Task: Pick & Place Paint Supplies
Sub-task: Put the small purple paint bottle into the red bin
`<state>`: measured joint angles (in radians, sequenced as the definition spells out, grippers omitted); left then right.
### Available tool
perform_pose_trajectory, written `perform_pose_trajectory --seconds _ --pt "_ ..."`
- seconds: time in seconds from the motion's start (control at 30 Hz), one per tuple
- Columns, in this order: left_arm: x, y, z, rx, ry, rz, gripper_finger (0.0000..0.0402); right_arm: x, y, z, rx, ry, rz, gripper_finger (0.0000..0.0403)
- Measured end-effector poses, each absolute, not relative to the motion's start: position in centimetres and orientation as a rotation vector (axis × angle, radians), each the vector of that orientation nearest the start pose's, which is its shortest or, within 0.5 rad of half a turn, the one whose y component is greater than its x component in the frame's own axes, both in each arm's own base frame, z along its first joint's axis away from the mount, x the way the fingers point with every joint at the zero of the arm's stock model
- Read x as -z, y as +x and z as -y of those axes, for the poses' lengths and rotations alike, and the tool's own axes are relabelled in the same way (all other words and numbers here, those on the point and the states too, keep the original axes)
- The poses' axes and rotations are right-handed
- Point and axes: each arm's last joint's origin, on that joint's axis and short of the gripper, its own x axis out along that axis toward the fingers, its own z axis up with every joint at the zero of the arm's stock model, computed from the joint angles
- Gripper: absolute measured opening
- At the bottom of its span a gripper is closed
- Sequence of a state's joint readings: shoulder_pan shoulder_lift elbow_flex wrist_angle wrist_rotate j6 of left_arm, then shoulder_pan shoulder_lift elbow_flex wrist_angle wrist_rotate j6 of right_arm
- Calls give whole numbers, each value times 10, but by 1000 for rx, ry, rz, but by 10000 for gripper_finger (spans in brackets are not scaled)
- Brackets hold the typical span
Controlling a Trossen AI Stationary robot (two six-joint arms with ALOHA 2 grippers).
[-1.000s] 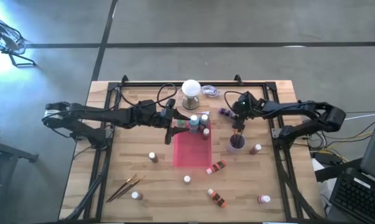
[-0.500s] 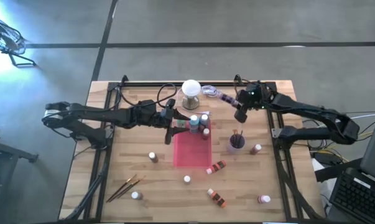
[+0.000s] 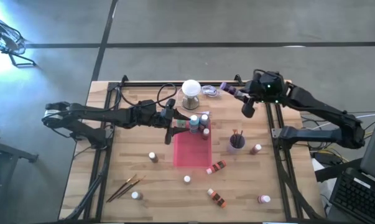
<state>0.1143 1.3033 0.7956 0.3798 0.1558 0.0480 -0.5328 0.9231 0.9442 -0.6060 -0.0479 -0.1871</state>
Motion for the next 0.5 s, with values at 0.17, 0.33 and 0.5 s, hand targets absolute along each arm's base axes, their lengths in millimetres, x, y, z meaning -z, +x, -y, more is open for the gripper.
perform_pose_trajectory --seconds 0.17,0.33,0.5 --pt "-279 288 -29 44 31 -126 209 -364 169 68 278 -81 -584 110" --pt "-279 288 -29 45 31 -126 209 -388 176 45 252 -222 -650 110" --pt "-279 288 -28 45 31 -126 209 -393 185 28 275 -347 -736 110"
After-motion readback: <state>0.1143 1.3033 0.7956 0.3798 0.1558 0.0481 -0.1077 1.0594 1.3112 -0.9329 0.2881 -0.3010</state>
